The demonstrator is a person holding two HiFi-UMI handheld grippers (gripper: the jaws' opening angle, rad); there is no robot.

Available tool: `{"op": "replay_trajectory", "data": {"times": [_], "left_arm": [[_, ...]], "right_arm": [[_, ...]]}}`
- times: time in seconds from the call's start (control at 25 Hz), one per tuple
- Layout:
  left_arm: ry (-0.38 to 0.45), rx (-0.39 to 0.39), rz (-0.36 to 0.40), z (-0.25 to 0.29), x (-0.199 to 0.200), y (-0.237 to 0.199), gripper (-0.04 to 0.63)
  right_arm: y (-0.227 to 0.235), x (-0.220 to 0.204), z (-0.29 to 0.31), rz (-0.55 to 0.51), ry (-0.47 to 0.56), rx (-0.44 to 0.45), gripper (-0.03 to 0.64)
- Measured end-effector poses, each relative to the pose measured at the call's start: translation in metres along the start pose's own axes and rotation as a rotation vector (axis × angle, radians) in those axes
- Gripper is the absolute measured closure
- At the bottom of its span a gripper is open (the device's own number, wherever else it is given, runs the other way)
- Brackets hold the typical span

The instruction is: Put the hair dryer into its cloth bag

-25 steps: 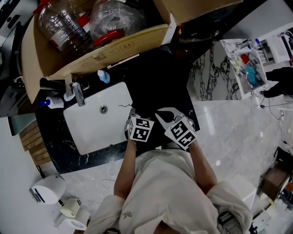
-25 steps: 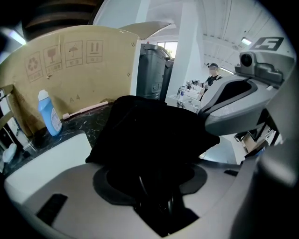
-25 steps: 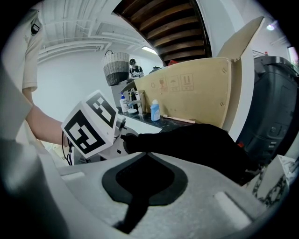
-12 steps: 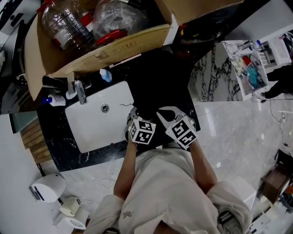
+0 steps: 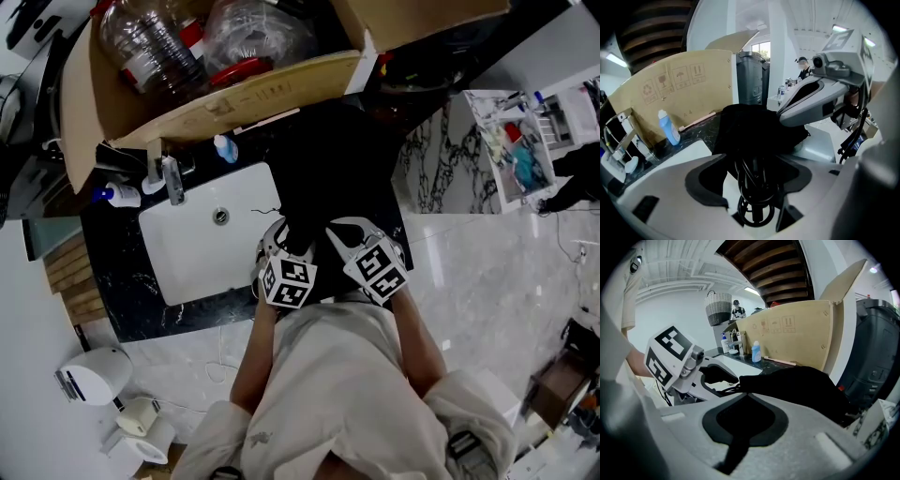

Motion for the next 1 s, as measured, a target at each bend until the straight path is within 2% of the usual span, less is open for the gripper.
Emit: {"op": "replay_trajectory", "data": {"times": [0.28, 0.52, 0.76, 1.0], "left_arm": [[0.021, -0.009, -0.009, -0.024, -0.009, 0.003, 0.302], [-0.026, -0.034, -0.01, -0.03, -0.027, 0.0, 0.299], [-0.094, -0.087, 0.026, -0.026, -0.044, 0.001, 0.293], [-0.171, -0.086, 0.064, -0.014, -0.063, -0.003, 0.291]], "right_arm": [[0.0, -0.001, 0.001, -0.007, -0.007, 0.008, 0.612], [0.0, -0.001, 0.001, -0.008, -0.01, 0.012, 0.612], [0.001, -0.001, 0.001, -0.007, -0.009, 0.011, 0.612], [0.0, -0.002, 0.002, -0.006, -0.012, 0.011, 0.612]]}}
Point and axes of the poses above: the fingertips, and each gripper's own axes: z forward along the fingers, y to its right, x out of its top, the point moved 6 cm from there along -z, backward along the fingers, and after that the axes turned 1 degree about -y, right-handed, at the moved point
